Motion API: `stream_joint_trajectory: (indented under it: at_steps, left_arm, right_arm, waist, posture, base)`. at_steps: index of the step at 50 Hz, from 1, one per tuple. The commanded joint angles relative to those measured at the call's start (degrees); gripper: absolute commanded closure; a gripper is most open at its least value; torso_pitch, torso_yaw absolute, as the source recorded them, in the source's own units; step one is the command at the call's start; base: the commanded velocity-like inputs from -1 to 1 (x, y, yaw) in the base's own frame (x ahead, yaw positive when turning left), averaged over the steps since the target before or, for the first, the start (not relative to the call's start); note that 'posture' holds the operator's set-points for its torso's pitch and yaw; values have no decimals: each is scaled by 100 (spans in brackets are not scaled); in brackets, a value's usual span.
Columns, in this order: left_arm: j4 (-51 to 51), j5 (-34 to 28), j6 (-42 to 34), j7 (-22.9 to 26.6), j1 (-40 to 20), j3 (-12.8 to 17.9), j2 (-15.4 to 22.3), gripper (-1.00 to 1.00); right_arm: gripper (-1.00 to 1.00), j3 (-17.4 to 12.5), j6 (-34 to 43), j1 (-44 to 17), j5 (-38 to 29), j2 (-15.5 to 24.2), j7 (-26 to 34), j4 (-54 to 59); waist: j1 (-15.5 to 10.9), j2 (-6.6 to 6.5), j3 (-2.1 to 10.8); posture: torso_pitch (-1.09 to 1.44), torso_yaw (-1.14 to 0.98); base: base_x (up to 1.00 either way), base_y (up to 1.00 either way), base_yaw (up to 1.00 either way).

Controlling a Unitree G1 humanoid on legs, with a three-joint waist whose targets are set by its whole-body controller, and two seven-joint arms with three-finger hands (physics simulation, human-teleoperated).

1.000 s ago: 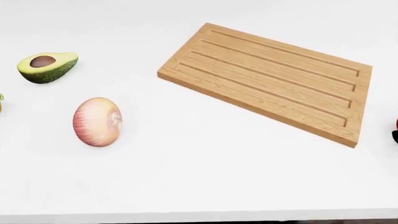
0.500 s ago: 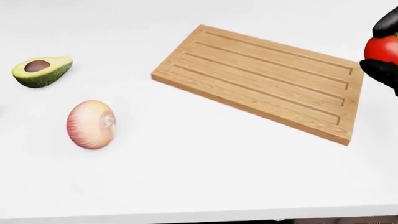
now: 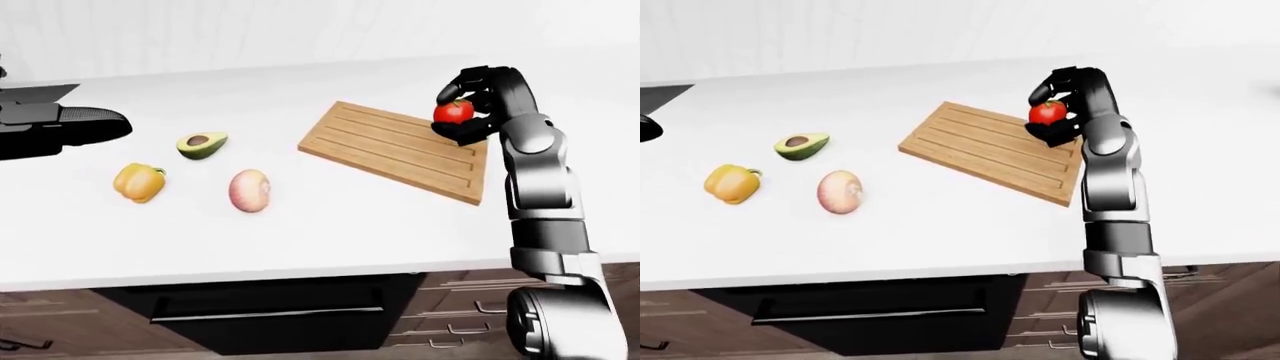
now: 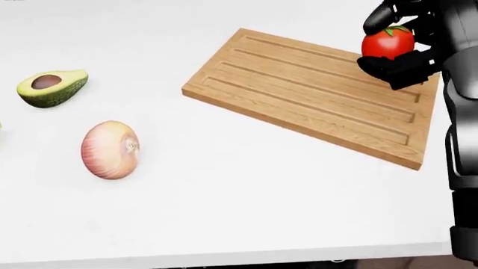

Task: Place the avocado, onion, tomato and bell pepper on the cutting board.

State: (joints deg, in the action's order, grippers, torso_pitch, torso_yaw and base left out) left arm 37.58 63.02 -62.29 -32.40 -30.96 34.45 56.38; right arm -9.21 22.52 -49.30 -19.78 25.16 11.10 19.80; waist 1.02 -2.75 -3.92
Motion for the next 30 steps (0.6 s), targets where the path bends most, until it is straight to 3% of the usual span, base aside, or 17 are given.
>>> stream_joint_trajectory:
  at_steps: [1,9,23,30]
  left_arm:
    - [39,-22,147,-31,-95,154,121,-100]
    - [58,22,173,-56,-39,161,151,-100]
    - [48,-32,181,-69,-86,67,125,-100]
    - [75,-50,130,-46,-91,104,111,-100]
  right_arm:
    - [51,-46,-234,-237,-89,88,-116,-219]
    - [41,-57,-267,-81,-260,66,-120,-292]
    - [4,-74,-304,131,-358,-10,-61,-473]
    - [-1,-92,-302,237,-350,-32,-2,-559]
  waist:
    - [3,2,160]
    - [6,2,152]
    - [10,7,158]
    - [12,11,162]
  posture:
    - [0,0]
    - [0,0]
    - [0,0]
    - [0,0]
  base:
    - [0,0,0]
    - [0,0,0]
    - [0,0,0]
    - [0,0,0]
